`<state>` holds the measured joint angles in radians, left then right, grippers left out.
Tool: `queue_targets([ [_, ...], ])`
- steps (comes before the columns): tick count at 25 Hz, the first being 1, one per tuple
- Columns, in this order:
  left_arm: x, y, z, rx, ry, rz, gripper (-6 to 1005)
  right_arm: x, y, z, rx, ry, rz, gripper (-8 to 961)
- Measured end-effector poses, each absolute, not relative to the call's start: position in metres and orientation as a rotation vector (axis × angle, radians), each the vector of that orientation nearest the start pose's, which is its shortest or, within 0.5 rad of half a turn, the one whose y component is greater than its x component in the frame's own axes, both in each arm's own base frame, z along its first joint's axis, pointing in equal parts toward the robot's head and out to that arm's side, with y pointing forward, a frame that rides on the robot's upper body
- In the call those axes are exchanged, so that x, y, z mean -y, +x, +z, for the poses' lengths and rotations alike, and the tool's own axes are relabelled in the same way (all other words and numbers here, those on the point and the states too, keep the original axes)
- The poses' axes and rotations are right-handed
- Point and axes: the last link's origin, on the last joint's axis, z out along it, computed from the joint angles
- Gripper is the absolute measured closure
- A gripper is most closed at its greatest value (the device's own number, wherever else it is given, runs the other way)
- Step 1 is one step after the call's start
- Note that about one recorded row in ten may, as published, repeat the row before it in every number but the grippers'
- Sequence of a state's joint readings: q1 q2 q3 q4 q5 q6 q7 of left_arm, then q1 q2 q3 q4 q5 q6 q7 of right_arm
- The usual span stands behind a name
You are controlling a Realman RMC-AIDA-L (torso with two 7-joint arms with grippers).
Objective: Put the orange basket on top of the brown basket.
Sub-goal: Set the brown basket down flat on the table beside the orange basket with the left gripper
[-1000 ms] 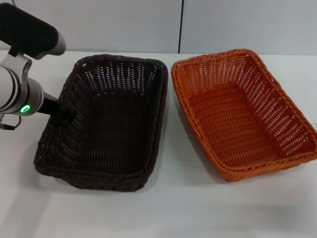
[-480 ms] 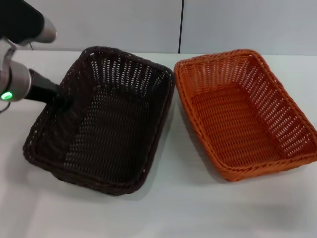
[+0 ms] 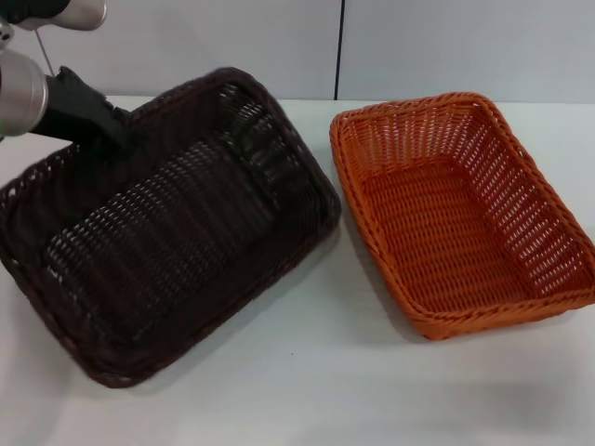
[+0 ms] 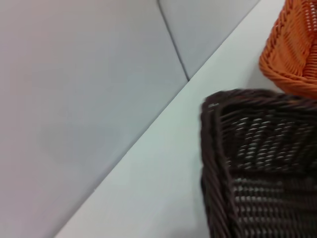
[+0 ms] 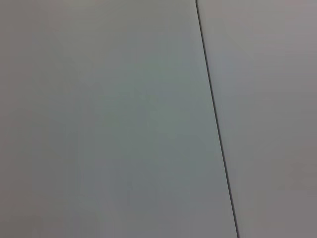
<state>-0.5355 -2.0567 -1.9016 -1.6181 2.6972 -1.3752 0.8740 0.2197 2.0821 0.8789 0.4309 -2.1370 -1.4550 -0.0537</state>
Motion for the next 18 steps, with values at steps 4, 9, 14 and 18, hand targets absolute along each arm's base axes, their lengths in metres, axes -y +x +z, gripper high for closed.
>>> queue_targets([
  [4,-0.389,-0.156,0.091,0.256,-2.360,0.385,731,-0.278,0.316,0.020,-0.407,-1.214,0.850,123],
  [9,-0.394,-0.147,0.095,0.201,-2.367,0.384,801,-0.277,0.315,0.020,-0.402,-1.208,0.856,123],
  [14,-0.396,-0.138,0.097,0.160,-2.371,0.378,801,-0.277,0.313,0.020,-0.405,-1.204,0.863,124],
  [18,-0.396,-0.131,0.097,0.133,-2.376,0.384,801,-0.276,0.313,0.020,-0.401,-1.199,0.866,124],
])
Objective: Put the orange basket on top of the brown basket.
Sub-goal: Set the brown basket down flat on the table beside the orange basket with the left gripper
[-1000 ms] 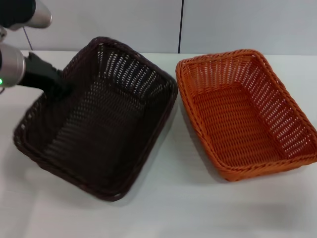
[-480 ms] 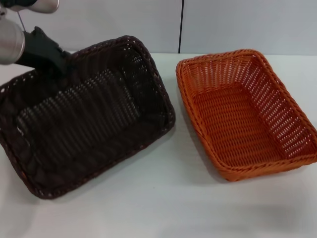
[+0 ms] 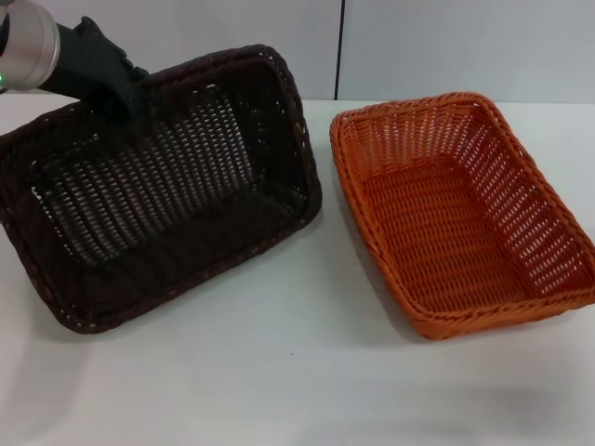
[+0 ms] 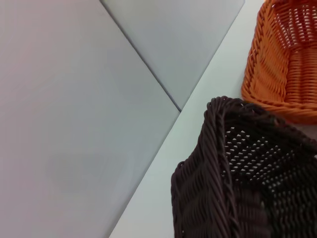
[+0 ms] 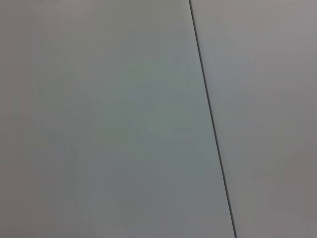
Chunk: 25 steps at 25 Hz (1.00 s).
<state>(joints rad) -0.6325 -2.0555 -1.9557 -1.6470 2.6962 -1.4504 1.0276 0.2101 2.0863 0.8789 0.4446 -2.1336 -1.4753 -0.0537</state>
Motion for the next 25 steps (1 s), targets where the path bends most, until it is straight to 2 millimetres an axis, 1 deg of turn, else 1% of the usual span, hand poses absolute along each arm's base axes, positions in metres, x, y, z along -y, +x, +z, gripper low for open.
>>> queue_targets([
  [3,-0.396,-0.129,0.098,0.117,-2.376,0.390,801,-0.274,0.313,0.021,-0.401,-1.196,0.868,124],
  [10,-0.389,-0.120,0.107,0.079,-2.360,0.377,801,-0.273,0.313,0.021,-0.402,-1.192,0.874,123],
  [15,-0.385,-0.118,0.107,0.046,-2.386,0.408,801,-0.273,0.312,0.020,-0.400,-1.198,0.875,123],
  [21,-0.385,-0.112,0.098,-0.011,-2.436,0.419,800,-0.270,0.312,0.020,-0.393,-1.198,0.877,124],
  [25,-0.388,-0.106,0.088,-0.026,-2.485,0.404,800,-0.268,0.312,0.019,-0.391,-1.201,0.879,124],
])
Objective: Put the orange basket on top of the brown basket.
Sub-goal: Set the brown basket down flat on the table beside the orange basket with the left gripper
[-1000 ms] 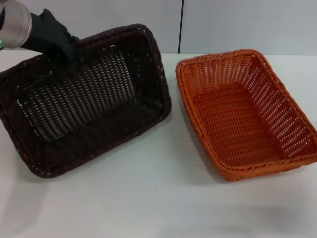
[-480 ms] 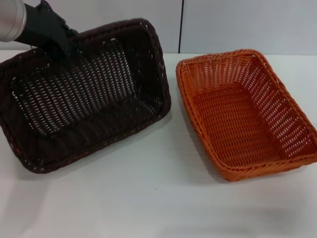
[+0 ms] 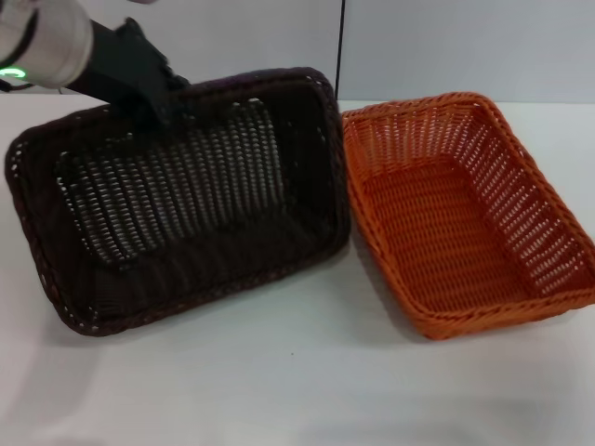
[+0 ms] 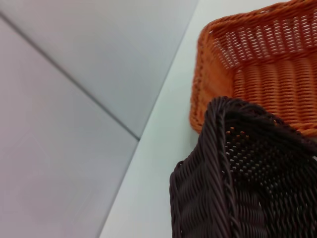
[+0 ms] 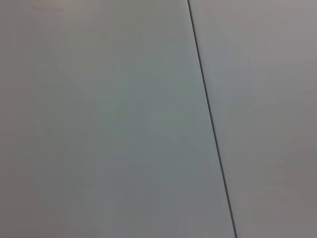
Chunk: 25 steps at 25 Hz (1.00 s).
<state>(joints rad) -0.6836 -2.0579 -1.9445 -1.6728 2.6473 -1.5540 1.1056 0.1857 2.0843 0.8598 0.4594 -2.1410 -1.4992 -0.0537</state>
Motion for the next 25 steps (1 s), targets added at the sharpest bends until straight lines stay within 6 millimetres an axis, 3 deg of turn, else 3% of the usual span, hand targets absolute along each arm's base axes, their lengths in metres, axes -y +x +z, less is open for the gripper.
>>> queue_targets([
  [15,-0.412,-0.084,0.027,-0.161,-2.648,0.319,800,-0.262,0.313,0.019,-0.385,-1.199,0.881,124],
  [25,-0.429,-0.080,0.017,-0.222,-2.596,0.302,800,-0.262,0.314,0.020,-0.381,-1.204,0.877,124],
])
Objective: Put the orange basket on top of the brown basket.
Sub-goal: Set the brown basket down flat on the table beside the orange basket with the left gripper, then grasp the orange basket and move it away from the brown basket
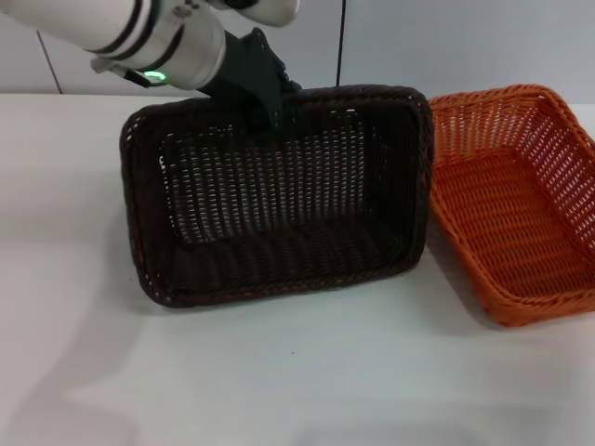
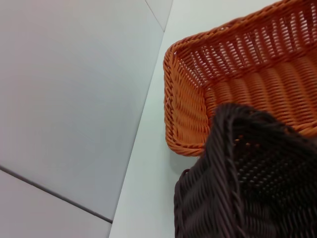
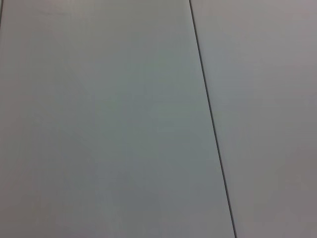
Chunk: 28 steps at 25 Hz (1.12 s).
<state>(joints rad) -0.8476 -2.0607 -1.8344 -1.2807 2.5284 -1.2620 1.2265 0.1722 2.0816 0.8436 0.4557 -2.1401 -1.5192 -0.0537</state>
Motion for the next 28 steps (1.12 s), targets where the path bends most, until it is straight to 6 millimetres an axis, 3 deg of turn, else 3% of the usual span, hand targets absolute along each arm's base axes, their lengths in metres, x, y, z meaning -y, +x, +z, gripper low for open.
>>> queue_targets([
  [7,-0.446,-0.079,0.007,-0.265,-2.556,0.300,740,-0.262,0.315,0.020,-0.378,-1.207,0.875,123],
  [21,-0.456,-0.080,0.014,-0.272,-2.483,0.254,587,-0.261,0.314,0.017,-0.383,-1.222,0.877,123],
  [24,-0.460,-0.076,0.025,-0.267,-2.396,0.189,541,-0.262,0.313,0.017,-0.382,-1.222,0.877,124],
  [28,-0.464,-0.073,0.056,-0.234,-2.095,-0.036,478,-0.262,0.315,0.019,-0.384,-1.210,0.874,124],
])
